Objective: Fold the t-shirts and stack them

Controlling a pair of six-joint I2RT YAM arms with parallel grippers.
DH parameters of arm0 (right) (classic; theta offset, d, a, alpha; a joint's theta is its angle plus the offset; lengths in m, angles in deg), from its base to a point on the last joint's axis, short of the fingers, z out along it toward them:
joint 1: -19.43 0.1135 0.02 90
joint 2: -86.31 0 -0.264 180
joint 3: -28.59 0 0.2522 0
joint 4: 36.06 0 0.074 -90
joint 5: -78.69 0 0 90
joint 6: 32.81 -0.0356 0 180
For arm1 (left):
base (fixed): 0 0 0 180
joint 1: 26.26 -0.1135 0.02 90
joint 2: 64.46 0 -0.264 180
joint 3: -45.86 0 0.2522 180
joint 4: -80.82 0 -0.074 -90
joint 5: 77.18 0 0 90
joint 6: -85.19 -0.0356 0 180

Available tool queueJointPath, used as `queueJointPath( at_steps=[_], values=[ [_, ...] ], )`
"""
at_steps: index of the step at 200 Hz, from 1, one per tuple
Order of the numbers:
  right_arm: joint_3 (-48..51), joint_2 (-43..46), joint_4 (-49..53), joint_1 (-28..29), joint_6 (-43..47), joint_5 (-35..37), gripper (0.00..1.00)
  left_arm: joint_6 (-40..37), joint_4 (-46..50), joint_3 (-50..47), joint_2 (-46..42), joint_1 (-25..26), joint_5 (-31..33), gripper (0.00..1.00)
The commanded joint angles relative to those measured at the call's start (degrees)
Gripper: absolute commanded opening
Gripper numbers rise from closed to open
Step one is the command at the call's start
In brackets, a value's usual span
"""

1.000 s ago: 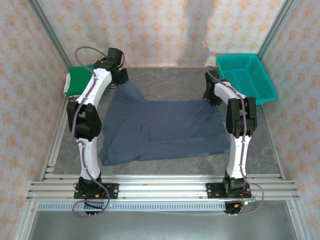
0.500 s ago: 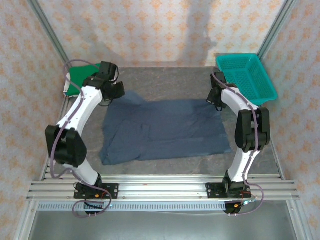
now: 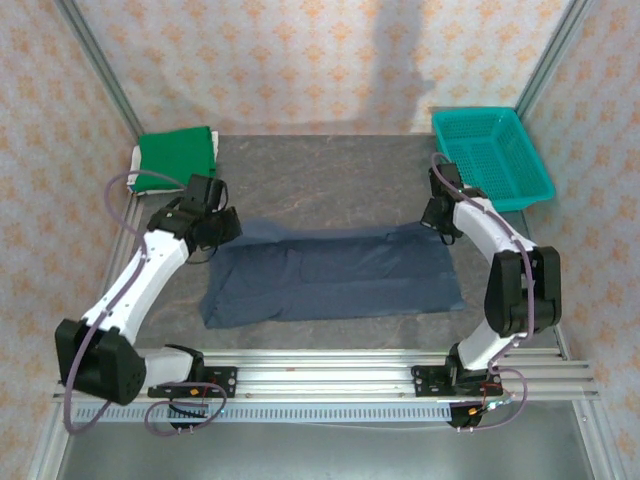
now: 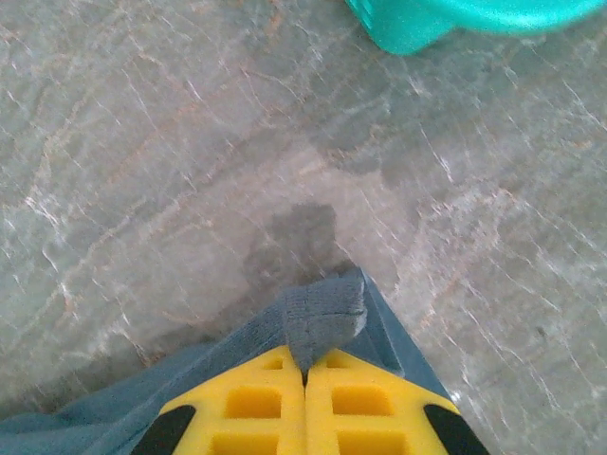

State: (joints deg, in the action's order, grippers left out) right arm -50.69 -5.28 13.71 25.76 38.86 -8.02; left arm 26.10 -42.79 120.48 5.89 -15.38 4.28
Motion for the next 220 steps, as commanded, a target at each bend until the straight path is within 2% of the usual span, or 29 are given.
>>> queueJointPath(
  at_steps=[1,72,103,121,129,139,159,178,194,207,220],
  values=[
    [2.8,3.5,3.4,0.2,-0.1,2.4,0.0,4.4,1.3,-4.4,-3.9,0.6,2.3,0.0],
    [13.8,9.6,3.6,0.1,-4.4,1.3,0.0,13.1,1.0,-17.8,-10.4,4.2,5.1,0.0],
    [16.9,9.2,3.9,-0.2,-5.9,1.4,0.06,15.6,-0.7,-21.2,-10.4,5.7,4.6,0.0],
    [17.9,9.3,4.8,-0.4,-7.2,2.3,0.12,18.0,-0.1,-22.5,-10.8,7.2,5.7,0.04],
    [18.3,9.6,5.0,-0.4,-7.6,2.4,0.2,18.9,0.1,-23.2,-11.2,7.6,5.9,0.08],
    [18.7,10.1,5.2,-0.4,-8.1,2.3,0.36,20.0,0.1,-24.1,-11.8,7.9,5.8,0.16],
    [18.6,11.7,6.9,-0.4,-8.8,1.9,0.6,21.7,1.9,-24.1,-14.5,8.8,7.5,0.42],
    [18.2,15.6,8.3,-0.4,-8.3,2.4,0.72,22.6,4.7,-21.4,-19.4,10.0,12.0,0.59],
    [17.4,20.3,8.2,-0.4,-5.1,-0.3,0.85,21.2,5.2,-18.2,-23.1,10.2,15.2,0.71],
    [17.3,24.7,6.3,-0.4,-1.3,-5.4,0.94,17.4,2.6,-15.9,-23.3,10.2,14.3,0.77],
    [17.3,28.6,3.4,-0.3,2.1,-12.3,1.0,13.1,0.7,-13.4,-19.9,10.2,10.3,0.79]
  ],
)
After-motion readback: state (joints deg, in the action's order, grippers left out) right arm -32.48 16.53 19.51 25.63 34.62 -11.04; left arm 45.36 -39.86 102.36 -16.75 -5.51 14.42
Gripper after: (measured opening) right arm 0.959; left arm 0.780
